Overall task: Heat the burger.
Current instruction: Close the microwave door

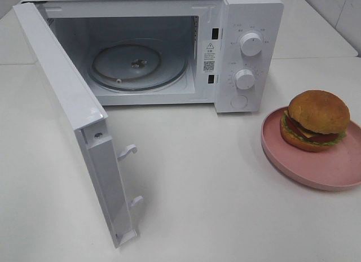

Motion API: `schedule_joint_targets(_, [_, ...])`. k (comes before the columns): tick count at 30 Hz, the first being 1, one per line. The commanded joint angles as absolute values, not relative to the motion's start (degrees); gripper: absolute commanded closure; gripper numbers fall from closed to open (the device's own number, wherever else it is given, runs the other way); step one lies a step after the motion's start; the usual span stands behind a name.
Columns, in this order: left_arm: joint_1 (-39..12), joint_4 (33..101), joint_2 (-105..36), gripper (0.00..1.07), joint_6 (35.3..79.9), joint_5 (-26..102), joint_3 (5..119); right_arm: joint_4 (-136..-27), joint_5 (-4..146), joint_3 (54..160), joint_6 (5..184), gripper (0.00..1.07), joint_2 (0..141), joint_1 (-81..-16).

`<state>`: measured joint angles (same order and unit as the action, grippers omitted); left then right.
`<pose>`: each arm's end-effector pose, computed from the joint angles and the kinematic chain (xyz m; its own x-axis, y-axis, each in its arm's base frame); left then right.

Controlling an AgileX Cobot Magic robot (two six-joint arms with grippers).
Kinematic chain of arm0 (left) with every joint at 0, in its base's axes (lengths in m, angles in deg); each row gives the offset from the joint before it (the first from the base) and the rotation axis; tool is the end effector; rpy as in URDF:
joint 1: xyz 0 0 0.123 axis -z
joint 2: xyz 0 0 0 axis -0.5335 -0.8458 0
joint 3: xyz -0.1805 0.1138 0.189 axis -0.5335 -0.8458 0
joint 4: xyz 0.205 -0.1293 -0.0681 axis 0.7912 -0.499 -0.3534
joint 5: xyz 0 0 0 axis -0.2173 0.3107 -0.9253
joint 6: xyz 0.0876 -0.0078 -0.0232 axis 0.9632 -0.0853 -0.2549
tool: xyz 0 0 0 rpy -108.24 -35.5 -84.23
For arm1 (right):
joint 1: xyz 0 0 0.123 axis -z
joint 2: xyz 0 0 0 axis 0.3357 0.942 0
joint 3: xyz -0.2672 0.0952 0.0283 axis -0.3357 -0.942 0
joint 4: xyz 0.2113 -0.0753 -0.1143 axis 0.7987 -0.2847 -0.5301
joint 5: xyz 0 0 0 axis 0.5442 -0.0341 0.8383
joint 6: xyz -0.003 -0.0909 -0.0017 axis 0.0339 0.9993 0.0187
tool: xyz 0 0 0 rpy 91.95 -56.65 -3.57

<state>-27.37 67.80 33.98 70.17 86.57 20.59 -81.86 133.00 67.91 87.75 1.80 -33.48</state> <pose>-0.0078 -0.0182 0.2802 -0.3786 0.1930 -0.9052 0.3349 0.9403 0.0604 -0.0042 -0.0017 0.2814 -0.4078 -0.0706 -0.9103 -0.2209 0.9750 0.0233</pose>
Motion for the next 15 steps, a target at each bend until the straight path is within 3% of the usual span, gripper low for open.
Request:
schedule_joint_targets(1, [-27.37,67.75,34.32,1.06,69.65,86.11,20.36,-81.74,132.02,67.80,88.60,0.38,0.31,-33.14])
schedule_joint_targets(6, [-27.37,67.80,34.32,1.06,69.48,86.11,20.36,-81.74,132.02,67.80,88.55,0.38,0.31,-32.51])
schedule_joint_targets(15, [-27.37,67.98,34.32,1.06,69.31,86.05,20.36,-81.74,132.02,67.80,88.43,0.38,0.31,-21.45])
